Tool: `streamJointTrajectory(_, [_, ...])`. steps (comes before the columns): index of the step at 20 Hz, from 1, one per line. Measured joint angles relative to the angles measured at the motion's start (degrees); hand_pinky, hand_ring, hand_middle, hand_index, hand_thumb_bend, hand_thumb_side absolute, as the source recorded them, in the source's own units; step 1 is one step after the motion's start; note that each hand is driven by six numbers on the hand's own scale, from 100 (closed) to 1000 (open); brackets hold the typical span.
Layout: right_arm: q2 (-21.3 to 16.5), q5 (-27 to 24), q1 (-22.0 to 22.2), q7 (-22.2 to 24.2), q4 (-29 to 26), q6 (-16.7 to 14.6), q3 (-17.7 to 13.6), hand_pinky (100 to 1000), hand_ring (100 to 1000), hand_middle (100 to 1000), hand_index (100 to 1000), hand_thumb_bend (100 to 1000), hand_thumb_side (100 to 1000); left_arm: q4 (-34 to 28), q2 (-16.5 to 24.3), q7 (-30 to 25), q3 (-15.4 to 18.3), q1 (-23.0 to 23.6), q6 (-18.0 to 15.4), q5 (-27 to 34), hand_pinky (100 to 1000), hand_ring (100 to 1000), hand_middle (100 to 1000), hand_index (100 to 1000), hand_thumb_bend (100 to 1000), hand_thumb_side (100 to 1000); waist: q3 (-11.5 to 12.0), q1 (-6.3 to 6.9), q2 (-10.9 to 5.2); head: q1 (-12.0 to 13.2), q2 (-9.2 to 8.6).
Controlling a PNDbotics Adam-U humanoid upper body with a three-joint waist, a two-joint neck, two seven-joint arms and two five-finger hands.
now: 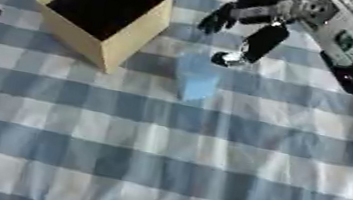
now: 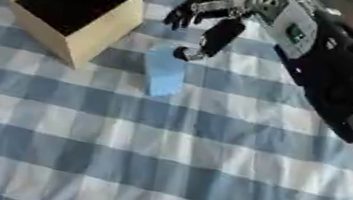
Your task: Pick up objects on the table and place them in the box.
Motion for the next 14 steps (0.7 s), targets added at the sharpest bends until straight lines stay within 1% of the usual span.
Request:
streamJointTrajectory(5, [-0.95,-1.61,0.01,0.49,-4.75,0.49,1.77,899,913,874,1000,287,643,0.00,-0.01,-0.15,-0.01,0.00,0.17,0.00,632,660,734,775,102,777,-0.17,-0.11,0.00,0.25,0.02])
streamJointTrajectory(6, [-1.03,-1.59,0.02,0.50,-5.65,0.50,2.10,902,915,874,1000,324,646,0.00,-0.01,-0.20,-0.01,0.00,0.21,0.00,632,659,733,775,100,777,-0.20,-0.11,0.00,0.26,0.03])
streamJointTrajectory(7, [-1.09,-1.46,0.06,0.49,-6.45,0.49,2.36,904,916,875,1000,332,643,0.00,-0.03,-0.26,-0.01,0.00,0.27,0.00,632,659,733,775,100,776,-0.20,-0.11,0.00,0.28,0.04])
streamJointTrajectory(10, [-1.42,0.10,0.49,0.36,-8.09,0.36,2.55,906,914,871,1000,375,660,0.00,-0.42,-0.38,-0.04,0.02,0.40,0.00,632,657,730,775,101,777,-0.20,-0.11,0.00,0.34,0.21])
streamJointTrajectory(14, [-1.46,3.47,1.39,-0.20,-8.35,-0.20,2.29,907,912,872,1000,387,672,0.00,-0.50,-0.61,-0.30,0.02,0.62,0.05,632,654,726,775,100,777,-0.04,-0.11,0.00,0.35,0.22])
